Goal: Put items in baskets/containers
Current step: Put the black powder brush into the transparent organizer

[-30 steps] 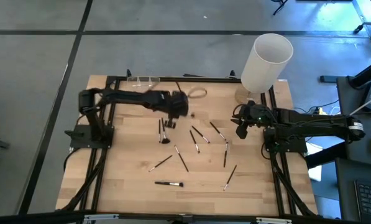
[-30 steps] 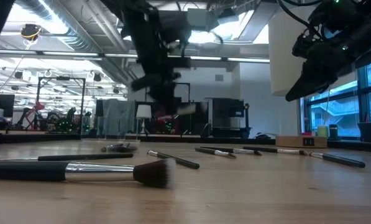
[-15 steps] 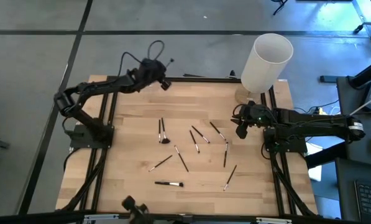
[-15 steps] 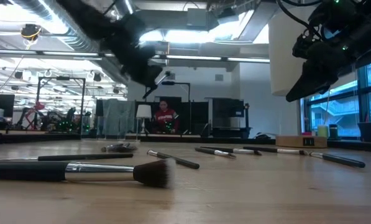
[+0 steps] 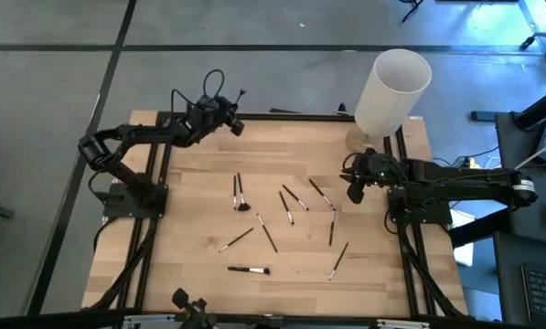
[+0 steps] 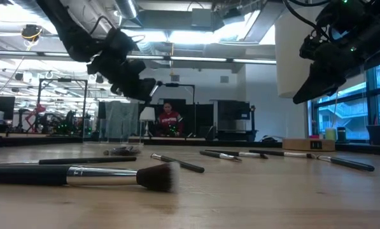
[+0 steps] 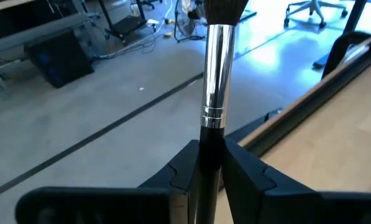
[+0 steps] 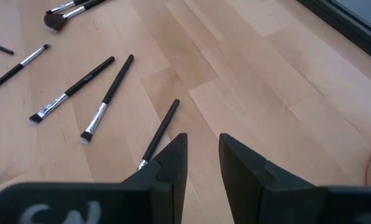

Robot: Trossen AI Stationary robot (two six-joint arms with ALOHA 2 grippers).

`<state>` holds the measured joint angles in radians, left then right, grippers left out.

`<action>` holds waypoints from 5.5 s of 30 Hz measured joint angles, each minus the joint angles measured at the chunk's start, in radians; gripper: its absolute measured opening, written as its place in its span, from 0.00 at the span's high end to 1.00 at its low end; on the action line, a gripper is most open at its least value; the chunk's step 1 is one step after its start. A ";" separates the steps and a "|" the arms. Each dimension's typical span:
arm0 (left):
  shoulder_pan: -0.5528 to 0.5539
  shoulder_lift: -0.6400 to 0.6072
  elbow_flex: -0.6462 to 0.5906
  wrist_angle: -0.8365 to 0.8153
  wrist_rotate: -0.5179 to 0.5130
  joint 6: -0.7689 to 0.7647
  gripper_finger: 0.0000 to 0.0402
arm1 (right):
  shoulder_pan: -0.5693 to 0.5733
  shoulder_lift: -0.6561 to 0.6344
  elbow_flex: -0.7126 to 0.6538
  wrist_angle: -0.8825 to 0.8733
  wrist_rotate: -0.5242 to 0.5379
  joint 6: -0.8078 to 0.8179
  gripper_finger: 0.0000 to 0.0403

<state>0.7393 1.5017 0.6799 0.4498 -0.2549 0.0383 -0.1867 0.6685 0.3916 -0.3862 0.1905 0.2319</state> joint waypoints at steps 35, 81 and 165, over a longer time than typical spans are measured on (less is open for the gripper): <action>-0.007 -0.065 -0.034 -0.052 0.123 -0.079 0.64 | 0.000 0.000 0.000 0.023 0.000 -0.028 0.77; -1.264 0.368 0.473 -0.797 0.107 -0.465 0.69 | -0.089 0.000 0.001 0.434 -0.007 -0.154 0.77; -0.219 0.219 0.327 -0.245 -0.475 -0.034 0.86 | -0.166 0.000 0.002 0.254 -0.089 -0.129 0.77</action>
<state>0.5203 1.7210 1.0073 0.2051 -0.7304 0.0044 -0.3531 0.6684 0.3931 -0.1323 0.1013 0.1028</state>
